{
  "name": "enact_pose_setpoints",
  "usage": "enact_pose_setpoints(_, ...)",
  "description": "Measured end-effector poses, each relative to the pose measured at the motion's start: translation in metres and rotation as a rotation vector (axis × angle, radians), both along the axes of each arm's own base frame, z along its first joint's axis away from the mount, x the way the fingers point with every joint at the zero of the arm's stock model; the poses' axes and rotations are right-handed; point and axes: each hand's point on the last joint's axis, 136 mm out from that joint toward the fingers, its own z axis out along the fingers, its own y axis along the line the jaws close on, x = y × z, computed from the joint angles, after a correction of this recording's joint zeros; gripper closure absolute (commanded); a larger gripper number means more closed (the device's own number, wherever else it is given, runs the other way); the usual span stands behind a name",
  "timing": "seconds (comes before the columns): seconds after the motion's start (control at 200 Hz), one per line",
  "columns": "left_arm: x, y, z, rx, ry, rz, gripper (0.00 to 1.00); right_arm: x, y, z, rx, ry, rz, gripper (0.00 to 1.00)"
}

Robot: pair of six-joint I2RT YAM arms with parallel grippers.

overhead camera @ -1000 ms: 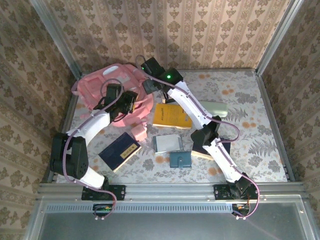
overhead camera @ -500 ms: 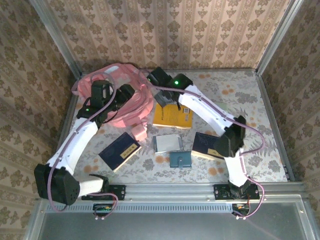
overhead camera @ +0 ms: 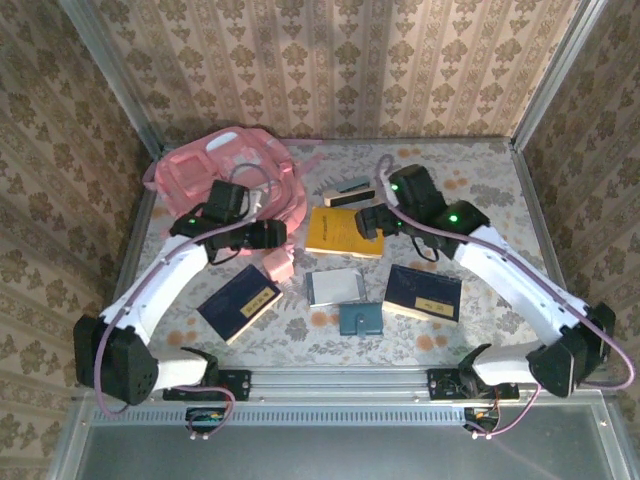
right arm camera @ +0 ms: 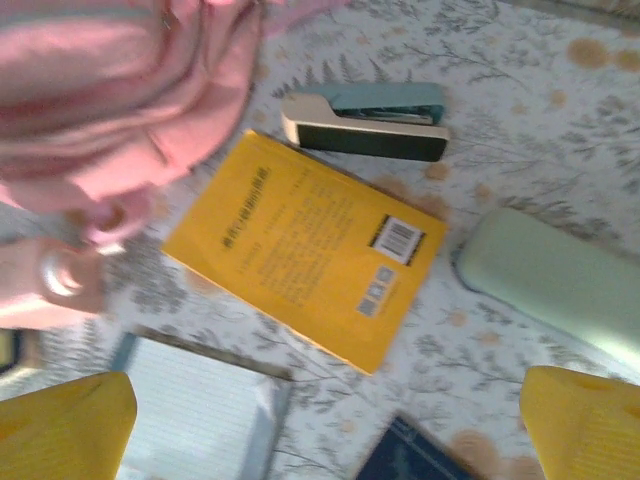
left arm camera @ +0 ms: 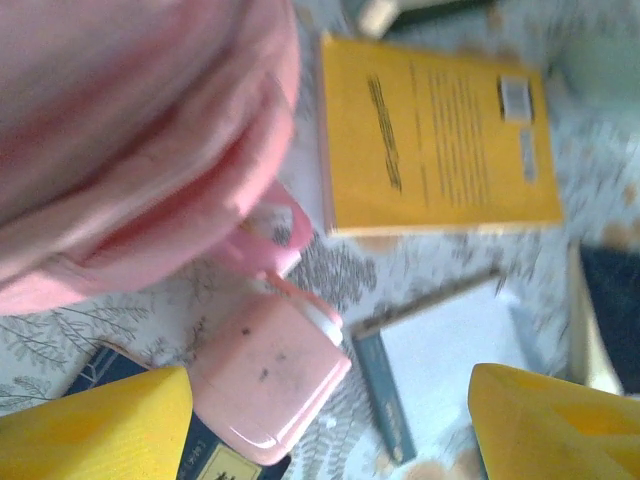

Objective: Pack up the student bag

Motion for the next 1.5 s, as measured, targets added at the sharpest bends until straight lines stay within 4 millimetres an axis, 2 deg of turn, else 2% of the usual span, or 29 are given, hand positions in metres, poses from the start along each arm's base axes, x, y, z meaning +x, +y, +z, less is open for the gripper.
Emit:
enact_pose_setpoints(0.06,-0.009,-0.012,-0.018,0.063,0.046,-0.089,0.25,-0.007,0.01,0.008,0.098,-0.003,0.038,0.15)
enact_pose_setpoints(0.13,-0.015,-0.022,-0.041,0.138,0.096,-0.163,0.25,-0.016,0.024,0.011,0.178,0.01,0.101,0.15)
enact_pose_setpoints(0.255,-0.025,-0.019,-0.07,0.262,0.151,-0.228,0.24,-0.029,0.042,0.005,0.26,0.065,0.186,0.13)
enact_pose_setpoints(0.485,-0.016,-0.006,-0.067,0.377,0.135,-0.257,0.24,-0.054,0.042,-0.02,0.288,0.134,0.233,0.09)
enact_pose_setpoints(0.59,-0.016,-0.004,-0.077,0.412,0.158,-0.275,0.24,-0.059,0.04,-0.019,0.301,0.116,0.243,0.08)
enact_pose_setpoints(0.715,-0.01,-0.002,-0.078,0.446,0.149,-0.278,0.25,-0.062,0.039,-0.012,0.316,0.08,0.249,0.08)
enact_pose_setpoints(0.905,0.001,0.0,-0.081,0.496,0.133,-0.271,0.3,-0.065,0.045,-0.005,0.332,0.058,0.253,0.13)
enact_pose_setpoints(1.09,-0.002,-0.005,-0.098,0.494,0.188,-0.293,0.32,-0.063,0.049,-0.014,0.327,0.085,0.251,0.17)
enact_pose_setpoints(1.16,-0.004,-0.006,-0.098,0.484,0.196,-0.298,0.32,-0.062,0.049,-0.018,0.32,0.096,0.247,0.17)
enact_pose_setpoints(1.33,-0.012,-0.012,-0.099,0.436,0.22,-0.29,0.27,-0.061,0.046,-0.023,0.307,0.1,0.231,0.16)
enact_pose_setpoints(1.5,-0.014,-0.016,-0.098,0.387,0.236,-0.227,0.15,-0.057,0.04,-0.026,0.28,0.091,0.198,0.14)
